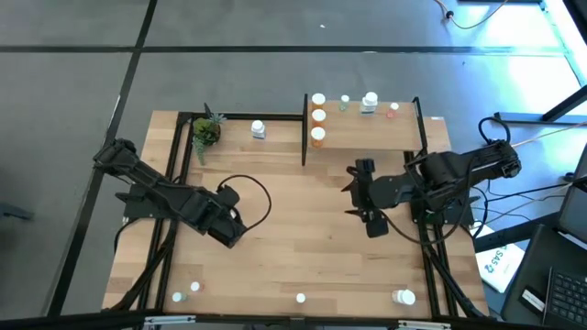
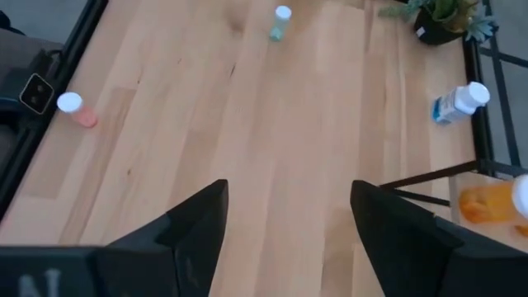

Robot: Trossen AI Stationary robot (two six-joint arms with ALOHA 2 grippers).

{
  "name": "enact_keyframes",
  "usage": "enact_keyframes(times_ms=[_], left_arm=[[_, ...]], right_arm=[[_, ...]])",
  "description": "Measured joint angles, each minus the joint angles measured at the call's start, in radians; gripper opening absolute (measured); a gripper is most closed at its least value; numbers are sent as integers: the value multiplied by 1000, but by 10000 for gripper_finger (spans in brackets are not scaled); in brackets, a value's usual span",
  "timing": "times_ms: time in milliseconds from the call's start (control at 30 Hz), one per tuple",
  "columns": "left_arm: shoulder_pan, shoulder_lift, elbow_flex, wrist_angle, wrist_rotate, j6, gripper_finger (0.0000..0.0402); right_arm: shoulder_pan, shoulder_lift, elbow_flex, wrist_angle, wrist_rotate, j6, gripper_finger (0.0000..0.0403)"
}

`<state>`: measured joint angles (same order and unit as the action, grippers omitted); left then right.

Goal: Pick and place medicine bottles onto shelf by color

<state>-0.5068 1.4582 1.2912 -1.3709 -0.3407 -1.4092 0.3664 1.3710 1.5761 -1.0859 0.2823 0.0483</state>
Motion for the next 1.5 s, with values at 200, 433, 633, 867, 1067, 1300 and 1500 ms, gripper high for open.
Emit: enact_keyframes(times_ms=[200,433,633,867,1067,1300,1500], left_arm=[[21,0,-142,147,48,21,315],[52,0,-263,251,72,32,315],[85,0,-337,305,74,77,315],[123,0,-387,401,74,122,315],[140,0,-405,424,102,136,315],[142,0,-405,425,104,79,315],[142,0,-405,425,96,77,315]], right_arm=[[0,0,-8,15,-16,0,257],[0,0,-8,23,-23,1,257],[0,0,-8,24,-22,3,257],[0,0,-8,28,-22,2,257],[0,0,-8,28,-22,1,257],[0,0,-8,28,-22,0,257],[0,0,-8,28,-22,-1,257]])
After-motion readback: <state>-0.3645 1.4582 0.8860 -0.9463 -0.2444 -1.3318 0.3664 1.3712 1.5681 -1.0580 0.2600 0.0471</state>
